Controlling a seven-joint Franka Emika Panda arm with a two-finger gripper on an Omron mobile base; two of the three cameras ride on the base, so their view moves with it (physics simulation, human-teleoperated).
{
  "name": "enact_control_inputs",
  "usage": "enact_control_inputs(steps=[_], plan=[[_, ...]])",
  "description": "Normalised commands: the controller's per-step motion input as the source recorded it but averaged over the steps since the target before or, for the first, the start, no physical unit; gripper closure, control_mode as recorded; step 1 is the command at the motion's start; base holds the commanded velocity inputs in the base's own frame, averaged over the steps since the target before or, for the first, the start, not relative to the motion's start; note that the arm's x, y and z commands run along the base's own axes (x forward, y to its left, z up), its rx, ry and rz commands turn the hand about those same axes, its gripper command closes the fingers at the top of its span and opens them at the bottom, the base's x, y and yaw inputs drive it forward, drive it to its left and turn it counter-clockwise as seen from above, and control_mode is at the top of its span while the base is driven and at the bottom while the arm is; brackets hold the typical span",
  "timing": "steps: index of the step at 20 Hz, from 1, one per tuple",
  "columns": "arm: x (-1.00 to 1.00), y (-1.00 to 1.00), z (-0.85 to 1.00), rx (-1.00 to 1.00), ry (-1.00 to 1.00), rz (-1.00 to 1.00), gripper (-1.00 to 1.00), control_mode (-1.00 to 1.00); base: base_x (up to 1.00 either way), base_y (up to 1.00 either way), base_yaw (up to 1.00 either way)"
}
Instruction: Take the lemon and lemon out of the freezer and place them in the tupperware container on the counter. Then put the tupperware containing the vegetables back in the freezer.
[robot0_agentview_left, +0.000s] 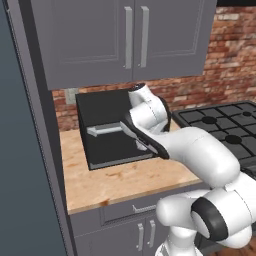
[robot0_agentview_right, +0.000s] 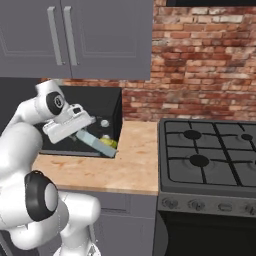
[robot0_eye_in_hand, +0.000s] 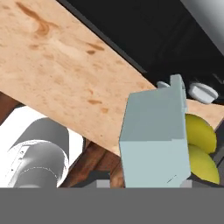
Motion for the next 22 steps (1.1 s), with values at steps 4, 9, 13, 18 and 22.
enact_control_inputs(steps=[4, 9, 13, 18, 22], plan=[[-0.16, 0.07, 0.47, -0.15, -0.07, 0.0, 1.0, -1.0, 0.0, 0.0, 0.0], [-0.23, 0.14, 0.54, -0.15, -0.09, 0.0, 1.0, -1.0, 0.0, 0.0, 0.0], [-0.23, 0.19, 0.59, -0.15, -0.13, 0.0, 1.0, -1.0, 0.0, 0.0, 0.0], [-0.14, 0.19, 0.53, -0.16, -0.2, 0.0, 1.0, -1.0, 0.0, 0.0, 0.0], [-0.11, 0.09, 0.43, -0.15, -0.28, 0.11, 1.0, -1.0, 0.0, 0.0, 0.0]])
